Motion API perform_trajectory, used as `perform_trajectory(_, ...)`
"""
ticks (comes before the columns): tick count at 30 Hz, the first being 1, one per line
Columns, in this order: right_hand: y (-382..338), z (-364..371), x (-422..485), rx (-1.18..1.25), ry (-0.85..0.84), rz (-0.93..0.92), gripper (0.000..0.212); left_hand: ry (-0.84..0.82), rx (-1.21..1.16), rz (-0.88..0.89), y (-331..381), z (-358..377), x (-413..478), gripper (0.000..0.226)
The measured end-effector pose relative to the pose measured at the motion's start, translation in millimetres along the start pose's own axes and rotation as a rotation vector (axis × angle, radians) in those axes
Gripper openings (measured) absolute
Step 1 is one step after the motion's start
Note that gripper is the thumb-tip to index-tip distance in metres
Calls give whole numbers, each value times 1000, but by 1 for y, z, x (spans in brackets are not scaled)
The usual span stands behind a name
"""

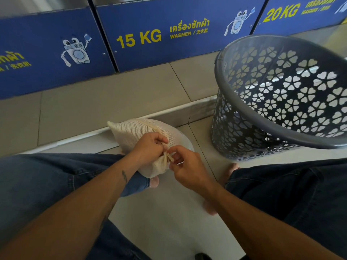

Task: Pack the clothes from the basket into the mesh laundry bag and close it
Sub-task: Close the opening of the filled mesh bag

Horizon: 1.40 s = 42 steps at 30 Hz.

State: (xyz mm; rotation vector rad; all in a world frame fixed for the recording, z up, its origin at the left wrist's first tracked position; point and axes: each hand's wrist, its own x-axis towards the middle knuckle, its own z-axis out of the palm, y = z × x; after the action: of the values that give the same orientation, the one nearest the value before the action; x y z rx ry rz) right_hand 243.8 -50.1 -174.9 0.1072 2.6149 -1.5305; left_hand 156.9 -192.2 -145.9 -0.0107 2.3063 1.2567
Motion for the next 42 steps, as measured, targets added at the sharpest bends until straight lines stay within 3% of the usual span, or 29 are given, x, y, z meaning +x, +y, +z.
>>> perform_trajectory(8, -1, -3, 2, -76, 54, -6, 24, -84, -6, 17, 5, 1, -1, 14)
perform_trajectory(25, 4, 14, 7, -2, 207, -51, 17, -190, -91, 0, 4, -2, 1, 15)
perform_trajectory(36, 3, 9, 15, 13, 216, -89, 14, -301, 15, 48, 3, 0, -2, 31)
perform_trajectory(42, 7, 7, 12, 67, 177, -64, 19, -273, 105, 100, -1, 6, -8, 45)
